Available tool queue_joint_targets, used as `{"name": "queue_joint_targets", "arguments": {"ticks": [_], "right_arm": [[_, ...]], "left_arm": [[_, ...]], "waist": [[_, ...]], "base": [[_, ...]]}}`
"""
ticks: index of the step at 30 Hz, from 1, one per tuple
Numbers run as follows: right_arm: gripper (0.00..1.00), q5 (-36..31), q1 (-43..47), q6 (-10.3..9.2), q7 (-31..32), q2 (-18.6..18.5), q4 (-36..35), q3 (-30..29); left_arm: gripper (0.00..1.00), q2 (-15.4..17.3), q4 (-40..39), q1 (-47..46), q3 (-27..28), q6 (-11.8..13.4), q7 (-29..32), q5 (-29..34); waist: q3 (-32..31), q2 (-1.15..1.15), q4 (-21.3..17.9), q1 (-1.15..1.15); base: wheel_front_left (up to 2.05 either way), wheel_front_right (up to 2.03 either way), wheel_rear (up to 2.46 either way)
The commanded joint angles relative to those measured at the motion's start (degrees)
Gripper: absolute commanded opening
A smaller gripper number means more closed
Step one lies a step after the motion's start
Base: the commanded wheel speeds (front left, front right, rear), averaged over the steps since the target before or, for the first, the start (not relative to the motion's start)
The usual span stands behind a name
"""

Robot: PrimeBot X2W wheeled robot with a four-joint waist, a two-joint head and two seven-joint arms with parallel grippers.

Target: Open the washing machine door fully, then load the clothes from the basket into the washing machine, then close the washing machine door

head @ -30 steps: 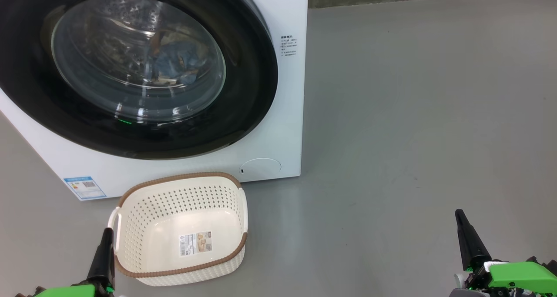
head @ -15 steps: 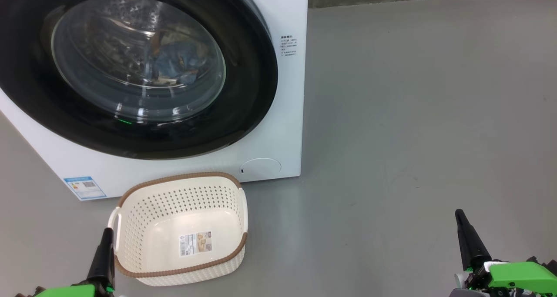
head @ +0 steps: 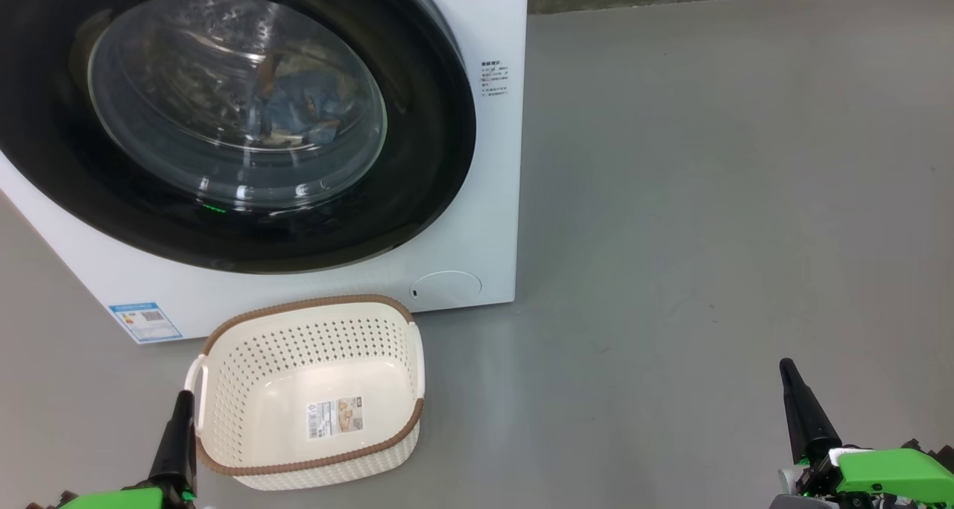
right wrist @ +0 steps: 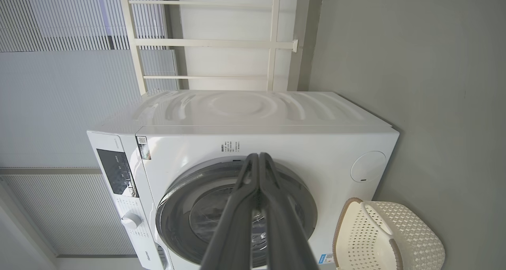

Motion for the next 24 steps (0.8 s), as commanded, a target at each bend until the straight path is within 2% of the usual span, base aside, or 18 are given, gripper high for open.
{"name": "queue_joint_targets", "arguments": {"ticks": [1, 24], "right_arm": [[0.0, 0.21, -2.63, -0.05, 0.44, -0.29, -1.67, 1.31], [0.0, 0.21, -2.63, -0.05, 0.44, -0.29, -1.67, 1.32]], "left_arm": [[0.0, 1.14, -1.14, -2.28, 1.87, -0.64, 0.24, -0.22], [0.0, 1.14, -1.14, -2.28, 1.87, -0.64, 0.24, -0.22]], "waist": [[0.0, 0.0, 0.0, 0.0], [0.0, 0.0, 0.0, 0.0]], "base": [[0.0, 0.0, 0.0], [0.0, 0.0, 0.0]]}}
